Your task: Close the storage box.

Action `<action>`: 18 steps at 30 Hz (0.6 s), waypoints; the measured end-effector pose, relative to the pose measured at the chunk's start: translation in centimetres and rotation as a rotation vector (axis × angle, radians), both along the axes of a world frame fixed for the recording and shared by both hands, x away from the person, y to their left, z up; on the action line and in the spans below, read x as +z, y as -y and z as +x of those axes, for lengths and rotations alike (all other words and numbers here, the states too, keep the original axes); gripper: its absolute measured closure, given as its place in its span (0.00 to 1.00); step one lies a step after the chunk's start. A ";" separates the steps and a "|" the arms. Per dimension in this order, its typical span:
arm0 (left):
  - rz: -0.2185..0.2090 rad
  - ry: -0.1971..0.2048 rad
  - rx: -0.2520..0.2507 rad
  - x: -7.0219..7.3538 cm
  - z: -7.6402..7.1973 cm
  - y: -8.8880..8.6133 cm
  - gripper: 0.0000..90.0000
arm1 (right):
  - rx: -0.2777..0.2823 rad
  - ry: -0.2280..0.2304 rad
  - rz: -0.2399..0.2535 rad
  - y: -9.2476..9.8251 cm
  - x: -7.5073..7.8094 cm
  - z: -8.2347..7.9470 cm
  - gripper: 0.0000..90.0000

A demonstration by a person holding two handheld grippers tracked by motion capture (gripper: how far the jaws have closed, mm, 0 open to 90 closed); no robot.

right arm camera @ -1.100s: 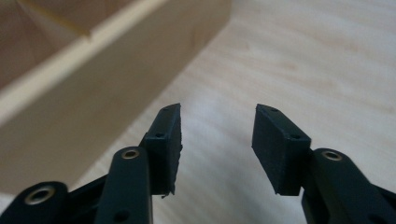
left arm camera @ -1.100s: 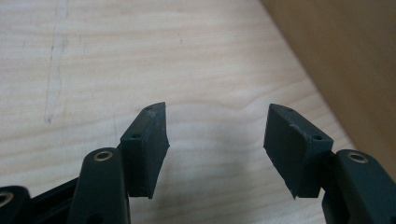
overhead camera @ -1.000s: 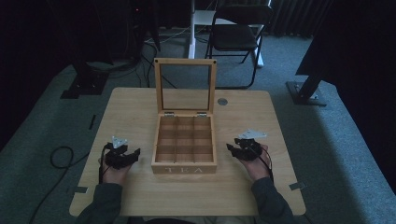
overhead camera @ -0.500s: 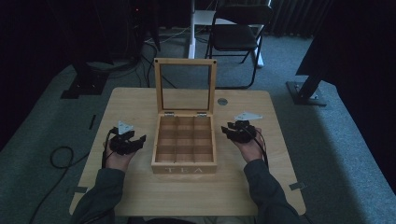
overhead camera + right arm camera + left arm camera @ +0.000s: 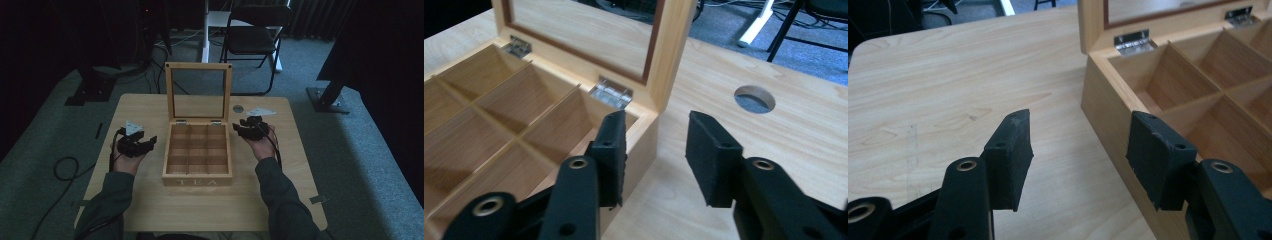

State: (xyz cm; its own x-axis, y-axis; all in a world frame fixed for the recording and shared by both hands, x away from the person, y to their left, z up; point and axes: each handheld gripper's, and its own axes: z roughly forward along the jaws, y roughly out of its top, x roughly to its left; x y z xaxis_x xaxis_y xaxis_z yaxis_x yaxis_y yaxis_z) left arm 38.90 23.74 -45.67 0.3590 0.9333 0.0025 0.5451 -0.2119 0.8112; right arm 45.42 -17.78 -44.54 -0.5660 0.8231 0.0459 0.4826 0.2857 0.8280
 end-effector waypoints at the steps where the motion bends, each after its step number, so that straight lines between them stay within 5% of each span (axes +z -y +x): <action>1: -0.004 0.002 0.002 0.0 0.1 0.0 0.48 | -0.003 0.000 -0.003 -0.1 0.1 0.3 0.61; 18: 0.016 0.011 -0.005 1.1 1.8 0.9 0.47 | -0.023 0.023 0.057 -2.3 3.3 5.8 0.54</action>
State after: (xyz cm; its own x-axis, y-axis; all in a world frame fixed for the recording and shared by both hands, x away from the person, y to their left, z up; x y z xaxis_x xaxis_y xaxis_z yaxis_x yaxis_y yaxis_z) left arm 40.73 22.87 -44.56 0.3632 0.9315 0.0219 0.5352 -0.2277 0.8135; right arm 51.19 -15.51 -41.27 -0.5486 0.8322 0.0803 0.4693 0.2270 0.8534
